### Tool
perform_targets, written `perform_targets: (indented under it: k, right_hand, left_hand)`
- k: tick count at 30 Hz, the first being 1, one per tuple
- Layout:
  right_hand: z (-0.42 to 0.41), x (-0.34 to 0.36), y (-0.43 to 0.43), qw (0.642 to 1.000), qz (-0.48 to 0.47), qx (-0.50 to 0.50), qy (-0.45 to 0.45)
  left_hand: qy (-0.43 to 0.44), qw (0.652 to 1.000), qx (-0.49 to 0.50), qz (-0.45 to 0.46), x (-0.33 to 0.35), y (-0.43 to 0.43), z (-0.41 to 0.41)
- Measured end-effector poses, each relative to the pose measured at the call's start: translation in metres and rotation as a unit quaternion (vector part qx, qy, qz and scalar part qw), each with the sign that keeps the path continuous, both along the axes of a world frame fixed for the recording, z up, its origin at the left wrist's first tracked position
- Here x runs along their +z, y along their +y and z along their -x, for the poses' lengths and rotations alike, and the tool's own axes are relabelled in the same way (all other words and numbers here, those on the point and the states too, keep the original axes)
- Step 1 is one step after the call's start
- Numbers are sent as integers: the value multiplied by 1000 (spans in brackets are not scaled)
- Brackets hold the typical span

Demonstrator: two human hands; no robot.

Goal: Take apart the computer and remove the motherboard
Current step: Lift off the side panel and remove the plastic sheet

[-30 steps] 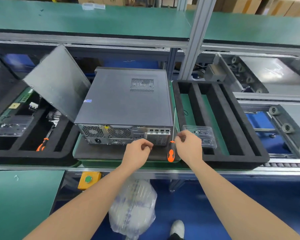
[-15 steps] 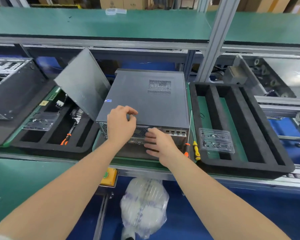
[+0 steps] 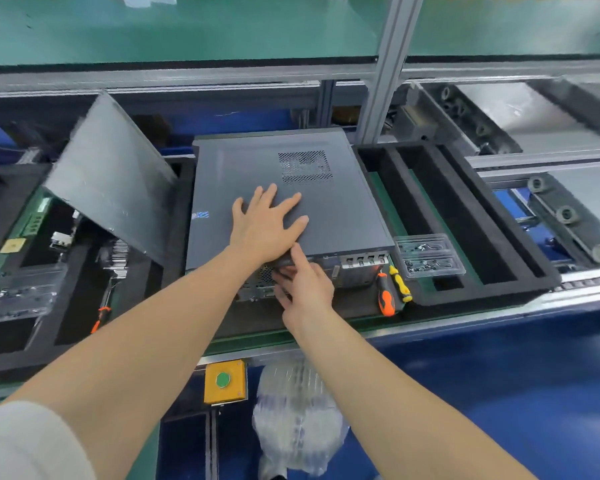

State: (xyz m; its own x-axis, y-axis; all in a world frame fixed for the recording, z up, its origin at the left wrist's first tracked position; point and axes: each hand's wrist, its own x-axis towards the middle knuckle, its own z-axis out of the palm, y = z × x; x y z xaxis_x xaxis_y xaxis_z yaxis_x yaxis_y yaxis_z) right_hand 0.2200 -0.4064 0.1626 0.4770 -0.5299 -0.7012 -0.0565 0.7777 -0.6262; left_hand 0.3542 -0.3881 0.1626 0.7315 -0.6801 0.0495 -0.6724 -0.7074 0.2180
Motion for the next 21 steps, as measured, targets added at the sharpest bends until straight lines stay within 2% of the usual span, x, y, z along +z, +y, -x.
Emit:
perform_targets:
  k: [4, 11, 14, 21]
  right_hand:
    - [-6, -3, 11, 998, 29, -42, -32]
    - [-4, -8, 12, 997, 22, -53, -57]
    - [1, -9, 11, 995, 23, -44, -85]
    - [9, -5, 1, 996, 17, -13, -89]
  left_hand:
    - [-4, 1000, -1, -3, -4, 2, 0]
    - [-3, 1000, 6, -11, -3, 3, 11]
    - [-4, 1000, 4, -12, -3, 4, 15]
    - [14, 999, 3, -31, 13, 6, 12]
